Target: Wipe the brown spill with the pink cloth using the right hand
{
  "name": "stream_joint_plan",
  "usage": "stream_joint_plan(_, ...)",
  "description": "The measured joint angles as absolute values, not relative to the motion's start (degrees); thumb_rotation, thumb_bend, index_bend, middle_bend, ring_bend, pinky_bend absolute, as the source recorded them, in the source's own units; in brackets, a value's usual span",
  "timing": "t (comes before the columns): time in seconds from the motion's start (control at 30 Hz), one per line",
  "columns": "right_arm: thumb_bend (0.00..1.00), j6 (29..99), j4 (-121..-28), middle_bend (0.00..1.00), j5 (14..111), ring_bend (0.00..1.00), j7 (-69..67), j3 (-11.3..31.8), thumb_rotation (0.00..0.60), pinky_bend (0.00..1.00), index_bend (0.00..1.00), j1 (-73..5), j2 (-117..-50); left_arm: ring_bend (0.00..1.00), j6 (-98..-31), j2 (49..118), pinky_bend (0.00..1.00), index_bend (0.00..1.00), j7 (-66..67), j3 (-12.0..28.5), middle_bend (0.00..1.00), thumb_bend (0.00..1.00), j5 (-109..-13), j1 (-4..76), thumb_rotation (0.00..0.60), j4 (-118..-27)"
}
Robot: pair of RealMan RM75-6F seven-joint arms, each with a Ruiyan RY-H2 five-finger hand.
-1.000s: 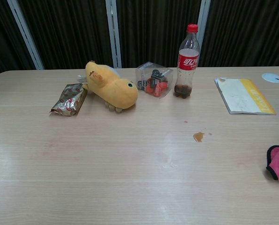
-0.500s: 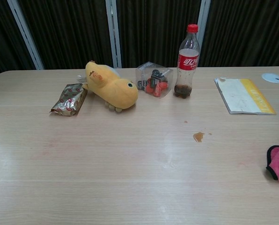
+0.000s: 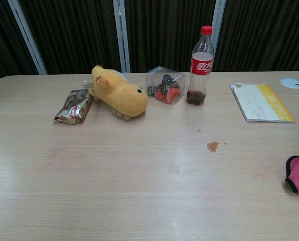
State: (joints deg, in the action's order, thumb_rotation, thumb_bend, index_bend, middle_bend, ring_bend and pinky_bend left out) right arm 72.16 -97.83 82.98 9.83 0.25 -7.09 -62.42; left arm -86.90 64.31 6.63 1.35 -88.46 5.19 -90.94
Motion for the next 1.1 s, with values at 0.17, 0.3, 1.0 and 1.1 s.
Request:
stream_joint_plan(0.17,0.00,67.0,-97.1,0.00,77.0,0.00,15.8,1.2,0.600,0.14,0.11,-10.2,-66.1,0.00,-87.0,64.0,0.00,0.02,6.4,1.4,0.00,0.00,-88.2,5.0,0.600,-91.2)
stream_joint_plan(0.3,0.00,64.9,-94.2,0.00,73.1,0.00,19.5,2.1,0.600,0.14,0.12,-11.9,-69.1,0.00,-87.1,63.7,0.00,0.02,6.0,1.2,0.00,0.00,-88.2,4.8,0.600,-91.4)
stream_joint_plan(1.0,0.02,64.7,-82.8,0.06,62.0,0.00,21.5,5.4,0.600,0.17,0.21,-13.9,-81.1,0.00,-86.6,63.2,0.00,0.06,5.3,1.3,0.00,0.00,-87.8,4.6,0.600,-92.0)
stream_joint_plan(1.1,0.05,64.5,-81.8,0.10,61.6,0.00,20.6,5.4,0.600,0.20,0.25,-13.8,-82.0,0.00,-86.5,63.2,0.00,0.06,5.3,1.3,0.00,0.00,-87.6,4.6,0.600,-92.1)
